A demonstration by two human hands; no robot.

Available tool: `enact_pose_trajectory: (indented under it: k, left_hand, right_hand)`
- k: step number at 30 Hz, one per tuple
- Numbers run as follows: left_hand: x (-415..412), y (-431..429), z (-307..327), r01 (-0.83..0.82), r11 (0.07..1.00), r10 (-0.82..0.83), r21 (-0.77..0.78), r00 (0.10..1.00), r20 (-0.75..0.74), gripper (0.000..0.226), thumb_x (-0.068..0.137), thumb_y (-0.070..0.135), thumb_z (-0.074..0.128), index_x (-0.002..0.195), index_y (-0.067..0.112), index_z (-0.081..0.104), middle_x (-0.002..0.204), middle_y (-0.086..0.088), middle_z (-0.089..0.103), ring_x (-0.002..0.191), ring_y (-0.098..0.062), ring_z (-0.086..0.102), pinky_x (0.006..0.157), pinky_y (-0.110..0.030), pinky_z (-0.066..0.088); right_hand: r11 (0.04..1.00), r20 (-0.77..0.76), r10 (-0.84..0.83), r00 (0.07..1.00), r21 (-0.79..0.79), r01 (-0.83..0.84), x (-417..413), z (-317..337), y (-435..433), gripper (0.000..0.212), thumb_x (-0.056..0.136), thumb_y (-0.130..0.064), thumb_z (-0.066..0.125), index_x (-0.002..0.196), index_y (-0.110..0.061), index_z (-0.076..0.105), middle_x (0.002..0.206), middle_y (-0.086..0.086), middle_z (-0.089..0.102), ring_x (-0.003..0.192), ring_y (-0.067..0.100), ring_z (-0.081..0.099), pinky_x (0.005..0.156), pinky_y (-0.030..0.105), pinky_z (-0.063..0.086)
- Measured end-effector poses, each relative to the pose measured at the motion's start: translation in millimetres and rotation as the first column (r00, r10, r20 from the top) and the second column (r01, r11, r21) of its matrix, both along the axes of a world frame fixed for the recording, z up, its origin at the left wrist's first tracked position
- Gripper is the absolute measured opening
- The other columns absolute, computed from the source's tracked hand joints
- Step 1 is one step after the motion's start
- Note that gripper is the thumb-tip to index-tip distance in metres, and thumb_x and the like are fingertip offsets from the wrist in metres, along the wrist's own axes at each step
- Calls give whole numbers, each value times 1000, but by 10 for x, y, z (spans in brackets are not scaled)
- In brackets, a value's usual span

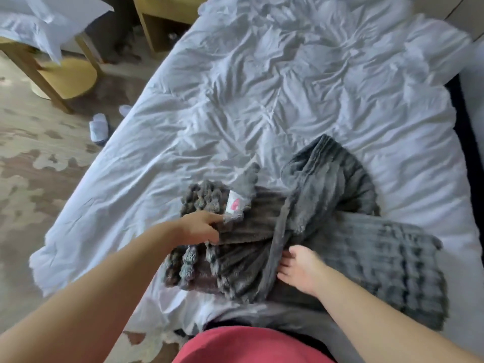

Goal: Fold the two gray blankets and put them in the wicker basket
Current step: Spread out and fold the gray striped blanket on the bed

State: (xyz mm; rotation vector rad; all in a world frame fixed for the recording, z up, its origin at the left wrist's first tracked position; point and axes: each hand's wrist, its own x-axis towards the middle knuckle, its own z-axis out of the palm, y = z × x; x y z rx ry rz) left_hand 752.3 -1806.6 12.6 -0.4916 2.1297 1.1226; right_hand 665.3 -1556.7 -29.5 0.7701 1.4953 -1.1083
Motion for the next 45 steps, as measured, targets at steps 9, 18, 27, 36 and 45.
enact_pose_trajectory:
  k: [9, 18, 27, 36, 45]
  left_hand:
    - [-54, 400, -6, -46, 959, -22, -279, 971, -238, 21, 92, 16, 53, 84, 1, 66, 85, -12, 60, 93, -29, 57, 82, -30, 45]
    - [625, 276, -253, 513, 759, -613, -401, 772, -171, 55, 81, -5, 52, 113, 37, 67, 155, 11, 27, 146, -19, -1, 117, -47, -3]
    - [959, 685, -342, -564, 826, 527, 18, 759, -383, 38, 82, 32, 46, 76, 12, 78, 116, -4, 61, 107, -19, 53, 98, -35, 39]
    - [611, 807, -311, -821, -189, 621, 539, 325, 713, 92, 71, 84, 43, 119, 8, 62, 122, -21, 61, 108, -39, 61, 98, -57, 42]
    - [534, 865, -248, -826, 481, 791, 295, 554, 261, 28, 72, 18, 73, 96, 6, 66, 90, -17, 71, 76, -27, 71, 62, -39, 60]
  right_hand:
    - [991, -60, 135, 989, 21, -134, 175, 221, -312, 12, 85, -12, 52, 75, -11, 58, 58, 2, 60, 57, 17, 56, 59, 29, 46]
    - [921, -2, -378, 926, -97, 376, 261, 93, -48, 69, 82, -67, 49, 103, -3, 60, 96, 21, 64, 87, 33, 63, 64, 38, 52]
    - [989, -172, 137, 976, 72, -126, 293, 183, -539, 26, 82, -5, 53, 105, 1, 63, 91, 19, 66, 85, 32, 68, 83, 46, 55]
    - [847, 3, -426, 905, -350, 400, 676, 337, -582, 36, 81, 2, 37, 62, -2, 67, 61, 17, 67, 61, 31, 66, 68, 45, 55]
    - [876, -21, 471, 882, 127, -465, 851, 247, -372, 15, 90, -21, 51, 77, -18, 58, 68, 0, 59, 54, 16, 50, 55, 22, 38]
